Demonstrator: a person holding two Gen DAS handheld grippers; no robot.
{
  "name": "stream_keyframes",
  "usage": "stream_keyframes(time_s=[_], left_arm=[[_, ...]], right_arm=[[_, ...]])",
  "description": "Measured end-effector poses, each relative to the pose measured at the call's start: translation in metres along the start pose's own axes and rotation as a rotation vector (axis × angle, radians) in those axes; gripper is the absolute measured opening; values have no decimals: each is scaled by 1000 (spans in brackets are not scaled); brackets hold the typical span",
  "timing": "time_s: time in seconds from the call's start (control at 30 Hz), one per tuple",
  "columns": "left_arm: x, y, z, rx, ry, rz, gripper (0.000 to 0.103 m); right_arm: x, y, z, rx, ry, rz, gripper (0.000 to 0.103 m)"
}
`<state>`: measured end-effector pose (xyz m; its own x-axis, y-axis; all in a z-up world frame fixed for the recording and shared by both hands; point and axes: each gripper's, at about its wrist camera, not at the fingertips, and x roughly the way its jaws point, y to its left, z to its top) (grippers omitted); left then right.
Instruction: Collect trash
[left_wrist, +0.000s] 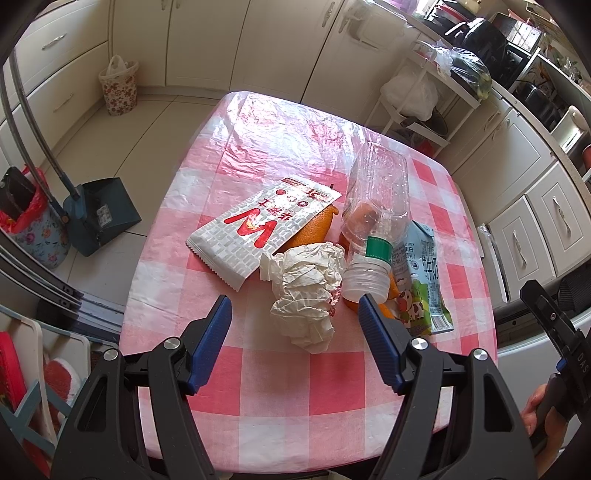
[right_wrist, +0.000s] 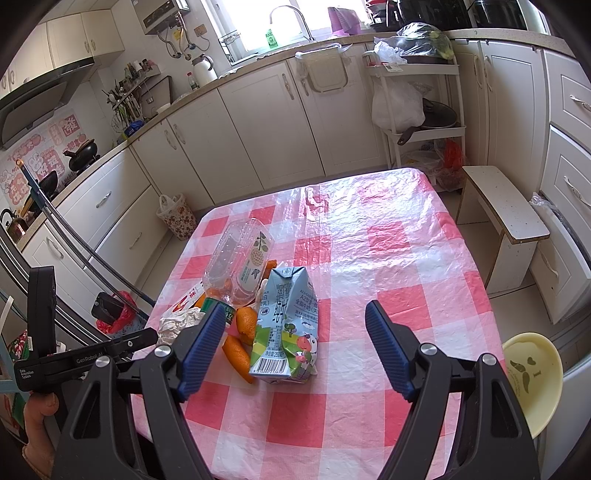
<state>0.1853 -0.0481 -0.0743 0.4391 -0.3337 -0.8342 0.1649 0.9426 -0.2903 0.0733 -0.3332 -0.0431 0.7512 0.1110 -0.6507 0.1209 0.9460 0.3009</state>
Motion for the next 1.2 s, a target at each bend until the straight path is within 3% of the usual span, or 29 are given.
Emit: stream_keyframes(time_s=[1.2], left_arm=[[-1,-1,0,1,-1,-2,68]], right_arm=[[0,-1,0,0,-1,2,75]])
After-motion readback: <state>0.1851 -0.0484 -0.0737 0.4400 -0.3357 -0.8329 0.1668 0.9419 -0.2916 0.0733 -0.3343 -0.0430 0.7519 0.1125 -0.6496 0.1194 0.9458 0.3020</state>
